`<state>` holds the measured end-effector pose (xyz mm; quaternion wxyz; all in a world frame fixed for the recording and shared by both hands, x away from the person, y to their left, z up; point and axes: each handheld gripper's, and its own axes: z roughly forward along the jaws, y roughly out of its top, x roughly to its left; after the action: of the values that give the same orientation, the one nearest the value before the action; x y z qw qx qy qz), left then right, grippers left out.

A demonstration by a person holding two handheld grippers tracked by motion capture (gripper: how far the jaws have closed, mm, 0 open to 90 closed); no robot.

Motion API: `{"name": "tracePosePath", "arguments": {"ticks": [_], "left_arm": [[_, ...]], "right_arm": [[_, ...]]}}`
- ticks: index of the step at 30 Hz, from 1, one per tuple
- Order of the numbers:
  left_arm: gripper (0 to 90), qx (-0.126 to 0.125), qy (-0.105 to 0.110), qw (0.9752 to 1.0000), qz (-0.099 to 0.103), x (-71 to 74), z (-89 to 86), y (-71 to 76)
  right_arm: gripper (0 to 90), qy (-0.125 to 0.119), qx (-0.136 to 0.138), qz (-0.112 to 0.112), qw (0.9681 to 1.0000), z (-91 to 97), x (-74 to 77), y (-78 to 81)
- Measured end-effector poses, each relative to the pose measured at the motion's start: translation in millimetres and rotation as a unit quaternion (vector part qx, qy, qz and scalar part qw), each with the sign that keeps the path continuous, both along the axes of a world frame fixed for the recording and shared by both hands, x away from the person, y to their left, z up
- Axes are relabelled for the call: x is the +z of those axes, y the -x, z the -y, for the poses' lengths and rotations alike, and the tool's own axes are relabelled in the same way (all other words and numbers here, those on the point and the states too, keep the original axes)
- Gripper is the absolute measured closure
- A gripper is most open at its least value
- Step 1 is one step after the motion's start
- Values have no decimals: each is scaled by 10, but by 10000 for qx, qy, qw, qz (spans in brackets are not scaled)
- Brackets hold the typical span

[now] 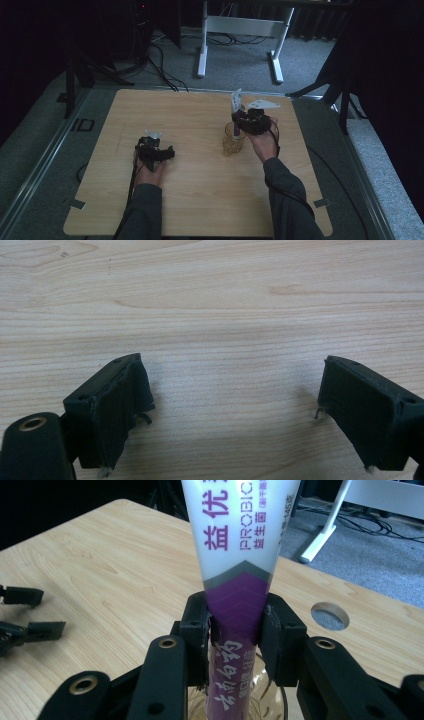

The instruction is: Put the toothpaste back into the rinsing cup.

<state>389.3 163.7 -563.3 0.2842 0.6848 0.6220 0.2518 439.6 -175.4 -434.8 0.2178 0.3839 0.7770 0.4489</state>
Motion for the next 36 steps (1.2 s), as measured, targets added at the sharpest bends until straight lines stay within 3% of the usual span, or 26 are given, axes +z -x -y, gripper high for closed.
{"name": "tracePosePath", "arguments": {"ticks": [13, 20, 28, 31, 36], "left_arm": [[114, 5, 4, 10000, -1, 0, 1, 0], [114, -3, -4, 10000, -6, 1, -1, 0], [114, -1, -2, 10000, -4, 1, 0, 0], [114, 3, 2, 10000, 0, 0, 1, 0], [114, 2, 2, 10000, -1, 0, 0, 0]], "right_arm": [[666, 242, -35, -240, 9994, 62, -220, 24], [659, 520, 95, -371, 9979, 41, -359, 47], [656, 496, 174, -411, 9978, 54, -353, 54], [624, 431, 209, -578, 9972, 57, -347, 19], [622, 547, 268, -600, 9963, 39, -341, 10]]}}
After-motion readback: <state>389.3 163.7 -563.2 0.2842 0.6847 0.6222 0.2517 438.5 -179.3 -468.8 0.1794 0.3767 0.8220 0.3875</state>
